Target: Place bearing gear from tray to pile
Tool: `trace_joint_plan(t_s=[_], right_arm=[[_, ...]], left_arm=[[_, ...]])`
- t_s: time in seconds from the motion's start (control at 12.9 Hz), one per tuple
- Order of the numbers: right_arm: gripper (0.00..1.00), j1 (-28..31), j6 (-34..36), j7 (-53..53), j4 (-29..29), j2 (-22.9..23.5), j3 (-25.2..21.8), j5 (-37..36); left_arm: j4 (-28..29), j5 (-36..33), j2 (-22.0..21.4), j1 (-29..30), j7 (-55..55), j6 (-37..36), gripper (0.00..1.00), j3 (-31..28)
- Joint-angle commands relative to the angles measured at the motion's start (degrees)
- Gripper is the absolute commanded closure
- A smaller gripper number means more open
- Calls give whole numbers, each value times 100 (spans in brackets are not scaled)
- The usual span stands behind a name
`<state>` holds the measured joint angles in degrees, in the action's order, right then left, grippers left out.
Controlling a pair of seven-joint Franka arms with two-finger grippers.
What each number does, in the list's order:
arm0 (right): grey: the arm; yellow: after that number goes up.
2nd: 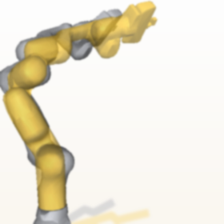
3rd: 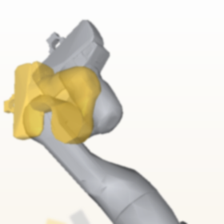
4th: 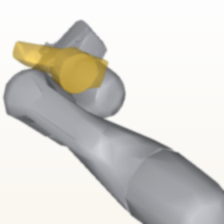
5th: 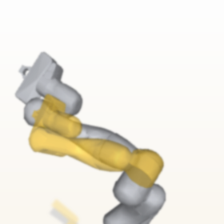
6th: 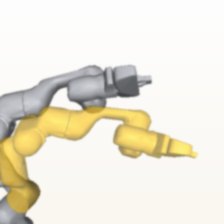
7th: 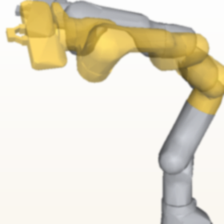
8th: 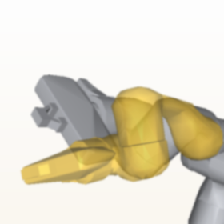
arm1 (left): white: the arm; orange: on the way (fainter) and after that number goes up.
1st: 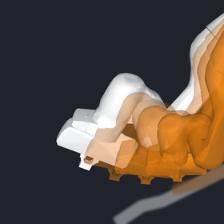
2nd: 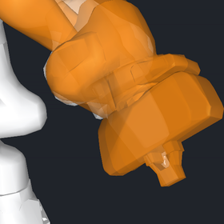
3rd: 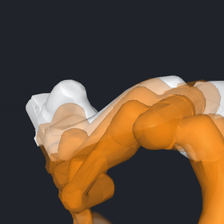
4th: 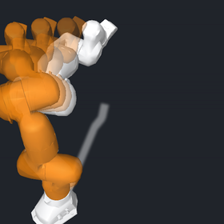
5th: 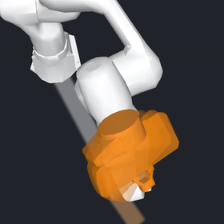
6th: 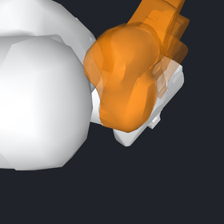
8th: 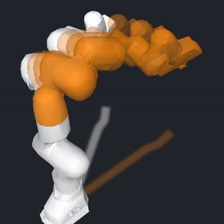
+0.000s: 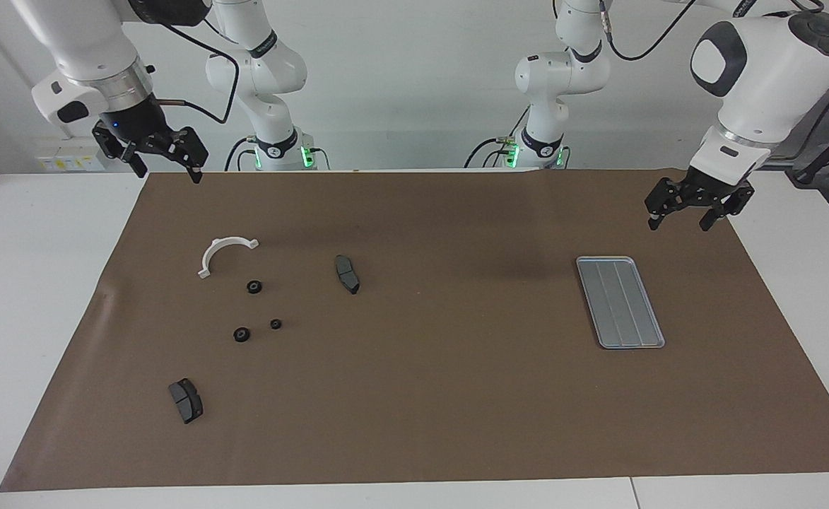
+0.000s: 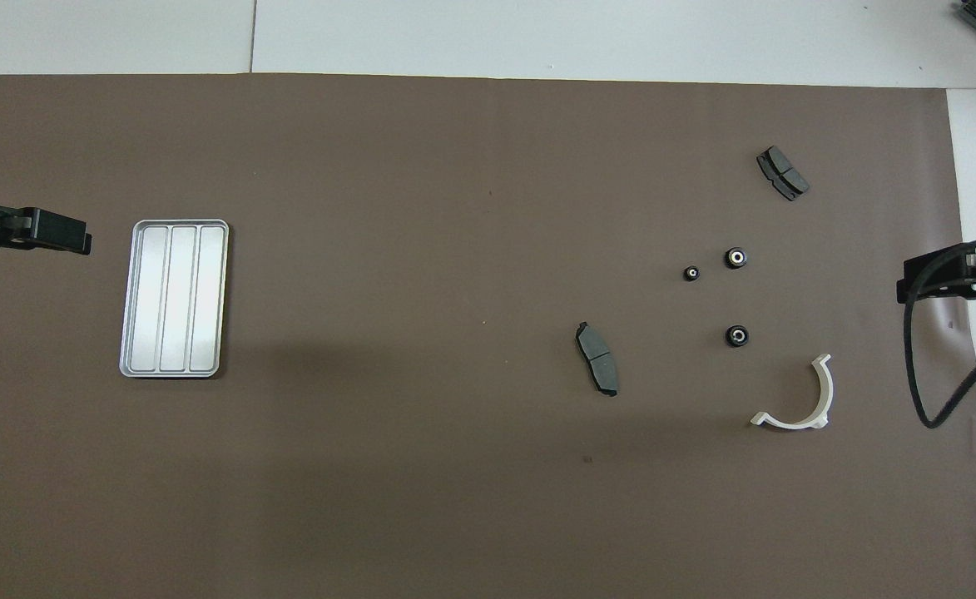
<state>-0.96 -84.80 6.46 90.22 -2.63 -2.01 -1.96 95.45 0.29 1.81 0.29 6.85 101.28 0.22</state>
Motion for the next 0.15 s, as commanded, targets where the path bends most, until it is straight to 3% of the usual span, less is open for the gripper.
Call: trace_joint_plan(t_s=[0.0, 0.08], right_arm=[[0, 26, 69, -137, 57, -80, 26, -41], [0, 26, 69, -145, 57, -80, 26, -41]], left_arm=[[176, 41, -154, -12, 18, 33, 0, -30], [176, 41, -154, -12, 18, 32, 0, -30]])
